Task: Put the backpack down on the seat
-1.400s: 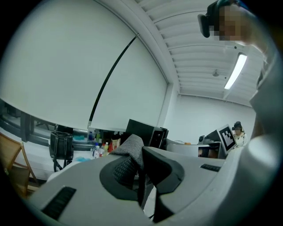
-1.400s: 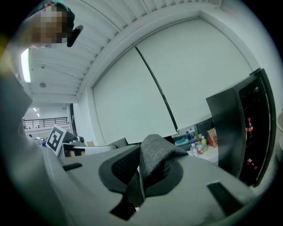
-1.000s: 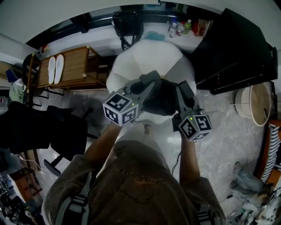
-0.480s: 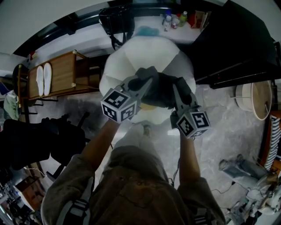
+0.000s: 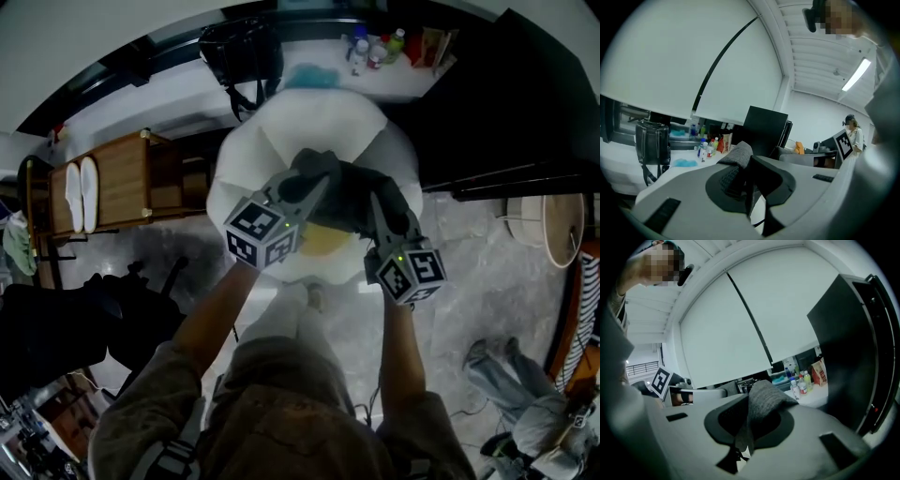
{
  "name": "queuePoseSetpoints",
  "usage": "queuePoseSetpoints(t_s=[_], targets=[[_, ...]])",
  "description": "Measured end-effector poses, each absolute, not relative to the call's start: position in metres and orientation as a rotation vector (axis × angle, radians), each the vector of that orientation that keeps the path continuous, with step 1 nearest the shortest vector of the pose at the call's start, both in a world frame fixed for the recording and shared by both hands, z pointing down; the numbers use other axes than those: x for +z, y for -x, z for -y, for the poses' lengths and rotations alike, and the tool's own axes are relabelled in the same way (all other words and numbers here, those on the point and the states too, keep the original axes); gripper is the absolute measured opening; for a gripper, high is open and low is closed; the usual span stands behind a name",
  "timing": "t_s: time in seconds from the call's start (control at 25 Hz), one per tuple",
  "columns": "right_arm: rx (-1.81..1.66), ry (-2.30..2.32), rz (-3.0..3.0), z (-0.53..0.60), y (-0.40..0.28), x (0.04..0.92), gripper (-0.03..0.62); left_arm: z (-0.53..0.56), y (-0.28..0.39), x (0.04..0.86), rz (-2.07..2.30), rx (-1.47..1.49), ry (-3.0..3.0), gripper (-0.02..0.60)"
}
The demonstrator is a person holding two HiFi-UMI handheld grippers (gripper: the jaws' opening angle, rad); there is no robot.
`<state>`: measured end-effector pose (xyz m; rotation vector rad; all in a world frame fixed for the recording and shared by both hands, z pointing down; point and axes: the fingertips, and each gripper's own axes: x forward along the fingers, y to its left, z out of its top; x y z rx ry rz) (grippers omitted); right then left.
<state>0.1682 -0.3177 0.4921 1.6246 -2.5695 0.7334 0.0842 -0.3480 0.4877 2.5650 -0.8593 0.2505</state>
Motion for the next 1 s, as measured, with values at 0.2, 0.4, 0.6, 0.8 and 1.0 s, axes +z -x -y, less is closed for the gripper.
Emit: queuePoseSetpoints(t_s=[0.2, 0.4, 0.6, 0.8, 1.0], targets=[[0.762, -1.627, 2.547, 0.331, -0.164, 0.514, 0.032, 0.362, -0.082, 0.511, 0.860, 0.263, -2.536, 0.035], [0.800, -1.639, 2.536, 0.336, -0.159, 0.530, 0.032, 0.366, -0.075, 0.529, 0.854, 0.267, -2.535, 0.035], [0.818, -1.662, 2.541, 0.344, -0.156, 0.539, 0.034, 0.369, -0.075, 0.541, 0.841, 0.270, -2.536, 0.035], [0.814, -1.678, 2.524, 0.348, -0.154, 0.551, 0.034, 0.370, -0.074, 0.553, 0.827, 0.291, -2.533, 0.035], [0.834, -1.677, 2.507, 0.351, -0.152, 0.571, 0.034, 0.372, -0.079, 0.571, 0.826, 0.310, -2.535, 0.035]])
